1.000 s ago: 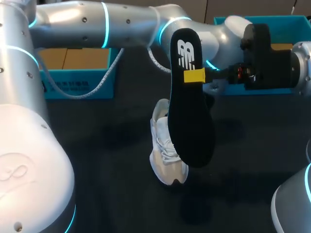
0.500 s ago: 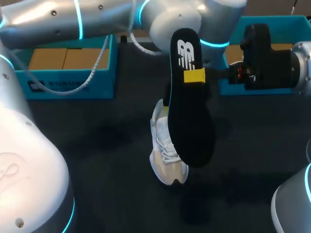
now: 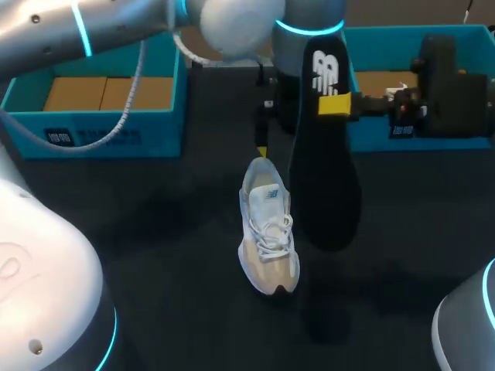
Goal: Take the shoe out of the shoebox, open the shoe tongue, remove and reinsert the insole, then place the shoe into the shoebox
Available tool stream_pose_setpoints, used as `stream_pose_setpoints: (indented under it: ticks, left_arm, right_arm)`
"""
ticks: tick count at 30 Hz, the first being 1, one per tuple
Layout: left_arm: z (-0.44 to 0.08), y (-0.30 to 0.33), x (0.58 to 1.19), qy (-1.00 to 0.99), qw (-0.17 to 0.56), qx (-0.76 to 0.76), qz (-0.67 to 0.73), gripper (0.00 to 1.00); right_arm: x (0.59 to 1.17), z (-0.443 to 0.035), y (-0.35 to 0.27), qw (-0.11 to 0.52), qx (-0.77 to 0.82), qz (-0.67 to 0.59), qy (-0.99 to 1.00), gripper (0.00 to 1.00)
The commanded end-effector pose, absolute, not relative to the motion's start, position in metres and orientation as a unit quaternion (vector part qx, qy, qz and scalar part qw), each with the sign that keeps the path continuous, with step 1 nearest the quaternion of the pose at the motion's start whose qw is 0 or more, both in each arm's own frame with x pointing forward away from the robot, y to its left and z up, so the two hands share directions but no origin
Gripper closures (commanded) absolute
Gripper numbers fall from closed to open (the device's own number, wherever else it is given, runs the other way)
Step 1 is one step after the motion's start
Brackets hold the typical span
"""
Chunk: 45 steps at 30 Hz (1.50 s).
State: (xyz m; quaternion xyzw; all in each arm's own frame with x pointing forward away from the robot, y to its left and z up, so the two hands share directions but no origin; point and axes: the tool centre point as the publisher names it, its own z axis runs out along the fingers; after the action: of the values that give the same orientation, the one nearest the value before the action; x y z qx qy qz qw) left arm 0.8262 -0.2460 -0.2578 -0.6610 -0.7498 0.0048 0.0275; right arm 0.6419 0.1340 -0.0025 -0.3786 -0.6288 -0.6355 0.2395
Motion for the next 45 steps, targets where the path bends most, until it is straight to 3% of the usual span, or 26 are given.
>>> stream_pose_setpoints:
  ticks: [1,30,45]
  left_arm:
    - [-0.243,-0.23,0.823,-0.75,-0.048,-0.656,0.061,0.0]
    - [-0.165,-0.196,0.803,-0.701,-0.189,-0.668,0.162,0.0]
    - [-0.142,-0.189,0.8,-0.699,-0.222,-0.663,0.149,0.0]
  right_arm:
    - [0.635,-0.004,0.103,0.233,-0.397,-0.64,-0.616,1.0]
    - [0.747,-0.031,0.068,0.308,-0.481,-0.64,-0.514,1.0]
    - [0.765,-0.037,0.074,0.319,-0.5,-0.618,-0.515,1.0]
